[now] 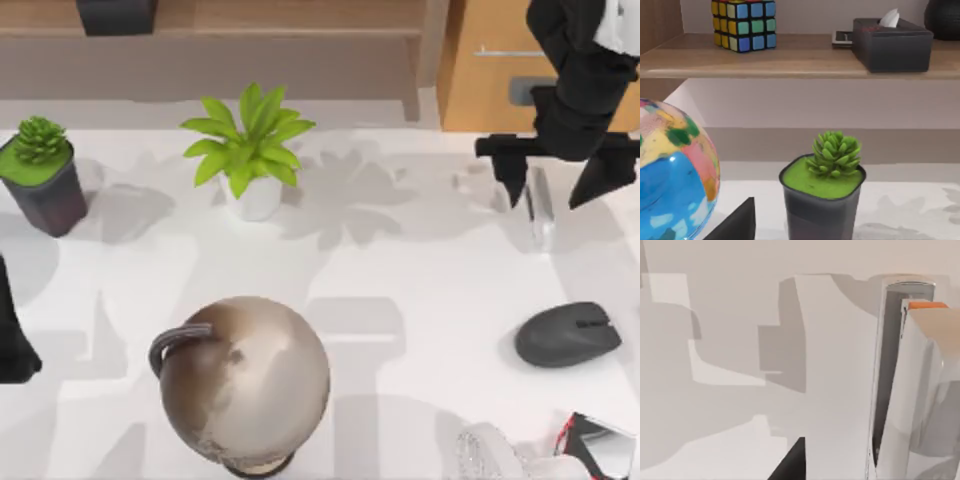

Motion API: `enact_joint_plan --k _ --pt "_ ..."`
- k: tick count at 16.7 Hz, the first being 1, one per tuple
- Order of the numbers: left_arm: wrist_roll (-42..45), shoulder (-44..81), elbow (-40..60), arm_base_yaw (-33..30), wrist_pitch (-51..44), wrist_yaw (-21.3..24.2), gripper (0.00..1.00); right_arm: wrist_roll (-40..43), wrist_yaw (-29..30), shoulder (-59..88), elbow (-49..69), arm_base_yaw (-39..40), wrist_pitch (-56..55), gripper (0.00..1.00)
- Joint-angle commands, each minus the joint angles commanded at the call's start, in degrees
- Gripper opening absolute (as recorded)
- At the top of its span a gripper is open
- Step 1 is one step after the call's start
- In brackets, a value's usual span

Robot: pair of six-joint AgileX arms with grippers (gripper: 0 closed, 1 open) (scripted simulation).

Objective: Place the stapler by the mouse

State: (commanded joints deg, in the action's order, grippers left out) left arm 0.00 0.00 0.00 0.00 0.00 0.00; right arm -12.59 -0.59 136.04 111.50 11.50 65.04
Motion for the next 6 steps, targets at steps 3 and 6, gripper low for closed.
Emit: enact_joint_plan --k 3,6 --pt "0.0 0.0 0.0 0.0 0.0 0.0 1.00 0.0 0.0 0.0 0.0 0.0 0.0 1.00" --pt "0.0 0.0 0.0 0.0 0.0 0.0 1.00 0.0 0.0 0.0 0.0 0.0 0.0 1.00"
